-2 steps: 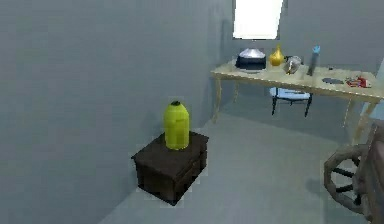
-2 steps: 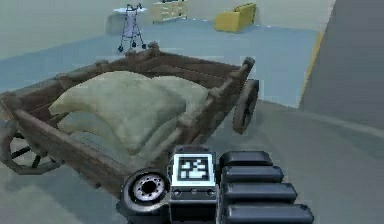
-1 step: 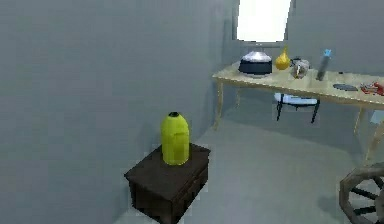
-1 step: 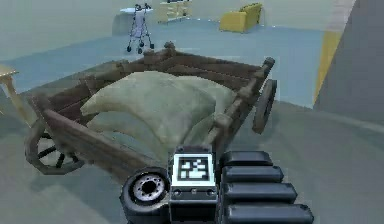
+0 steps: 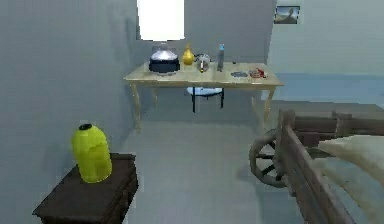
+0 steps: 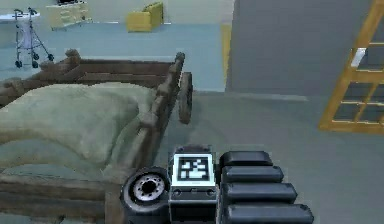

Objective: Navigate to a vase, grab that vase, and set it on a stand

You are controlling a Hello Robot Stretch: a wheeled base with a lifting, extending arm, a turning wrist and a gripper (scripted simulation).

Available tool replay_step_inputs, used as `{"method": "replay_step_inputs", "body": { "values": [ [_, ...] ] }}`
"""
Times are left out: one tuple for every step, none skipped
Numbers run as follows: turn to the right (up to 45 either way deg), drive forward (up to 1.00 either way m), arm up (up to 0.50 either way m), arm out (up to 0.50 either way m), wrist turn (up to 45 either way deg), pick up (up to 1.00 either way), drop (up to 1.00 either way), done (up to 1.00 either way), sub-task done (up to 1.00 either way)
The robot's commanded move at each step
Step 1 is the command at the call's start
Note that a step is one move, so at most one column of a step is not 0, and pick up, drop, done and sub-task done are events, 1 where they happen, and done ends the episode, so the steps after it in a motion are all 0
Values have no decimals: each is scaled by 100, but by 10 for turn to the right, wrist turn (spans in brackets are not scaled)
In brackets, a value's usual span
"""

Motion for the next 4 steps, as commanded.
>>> {"method": "replay_step_inputs", "body": {
  "values": [
    [0,100,0,0,0,0,0,0,0],
    [60,0,0,0,0,0,0,0,0],
    [0,40,0,0,0,0,0,0,0],
    [-450,0,0,0,0,0,0,0,0]
  ]
}}
